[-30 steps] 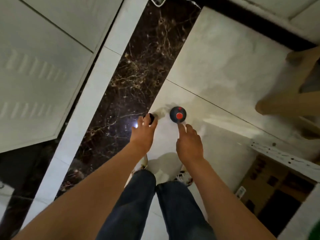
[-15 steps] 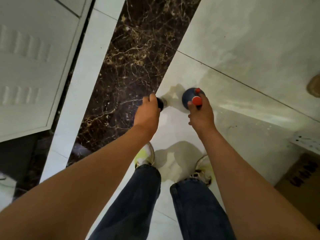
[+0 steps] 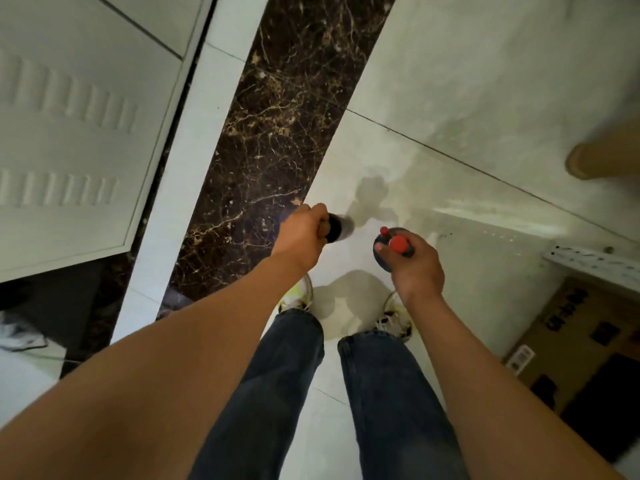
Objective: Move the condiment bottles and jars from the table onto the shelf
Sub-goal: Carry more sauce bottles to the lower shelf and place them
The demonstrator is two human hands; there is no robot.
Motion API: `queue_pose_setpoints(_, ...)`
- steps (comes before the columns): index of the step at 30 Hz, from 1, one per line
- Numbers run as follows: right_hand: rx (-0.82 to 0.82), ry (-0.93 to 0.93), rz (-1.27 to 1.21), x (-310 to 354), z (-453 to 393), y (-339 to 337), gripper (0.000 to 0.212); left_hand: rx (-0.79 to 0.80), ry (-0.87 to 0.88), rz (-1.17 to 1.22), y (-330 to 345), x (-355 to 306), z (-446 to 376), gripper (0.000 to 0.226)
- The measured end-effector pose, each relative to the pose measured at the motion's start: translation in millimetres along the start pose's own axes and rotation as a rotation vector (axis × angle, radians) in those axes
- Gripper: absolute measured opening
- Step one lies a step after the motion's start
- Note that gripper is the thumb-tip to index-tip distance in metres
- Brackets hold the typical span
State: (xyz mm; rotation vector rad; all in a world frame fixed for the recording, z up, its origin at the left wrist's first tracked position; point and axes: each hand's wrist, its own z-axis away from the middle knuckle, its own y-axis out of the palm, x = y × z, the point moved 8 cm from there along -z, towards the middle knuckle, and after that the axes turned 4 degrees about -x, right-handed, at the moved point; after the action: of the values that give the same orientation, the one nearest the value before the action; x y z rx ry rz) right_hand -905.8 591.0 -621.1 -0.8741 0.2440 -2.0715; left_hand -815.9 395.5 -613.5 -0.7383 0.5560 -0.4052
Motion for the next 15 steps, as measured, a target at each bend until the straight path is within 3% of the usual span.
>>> queue_pose_setpoints(5,-0.152,-0.021,-0.069,28,82,-69,0.014,0.036,0.125,0.125,-65,-62,59,0.034)
queue_pose_setpoints(15,-0.526,-0.107,-0.19,143,269,-214,0.042,-0.081,0.507,0.328,-260,-200,202,0.036)
